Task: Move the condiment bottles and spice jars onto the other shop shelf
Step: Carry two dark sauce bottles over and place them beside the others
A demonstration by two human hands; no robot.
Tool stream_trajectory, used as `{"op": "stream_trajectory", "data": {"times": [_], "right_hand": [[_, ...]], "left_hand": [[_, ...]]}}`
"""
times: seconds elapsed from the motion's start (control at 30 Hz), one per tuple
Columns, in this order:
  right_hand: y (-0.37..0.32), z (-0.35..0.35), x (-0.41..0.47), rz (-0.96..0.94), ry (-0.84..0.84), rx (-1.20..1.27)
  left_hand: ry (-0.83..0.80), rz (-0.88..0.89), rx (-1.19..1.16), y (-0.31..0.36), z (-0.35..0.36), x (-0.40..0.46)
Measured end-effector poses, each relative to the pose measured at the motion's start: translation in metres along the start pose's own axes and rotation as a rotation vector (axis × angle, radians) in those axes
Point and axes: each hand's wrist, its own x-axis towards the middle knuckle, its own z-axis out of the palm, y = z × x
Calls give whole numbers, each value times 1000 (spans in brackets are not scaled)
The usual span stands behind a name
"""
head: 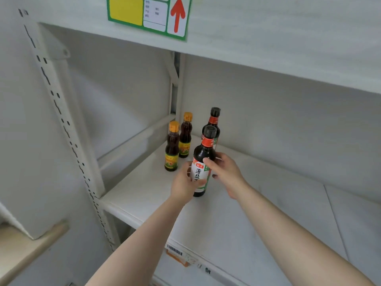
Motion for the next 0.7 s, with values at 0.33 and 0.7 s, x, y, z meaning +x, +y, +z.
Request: {"op": "stream_trajectory", "data": {"times": [0.33, 0.7], "right_hand": [[13, 9, 25, 50, 32, 104], [17, 7, 35, 74, 43, 92]], "left_hand": [[63, 127, 86, -12, -2, 21], [57, 136, 96, -16, -2, 31]]}}
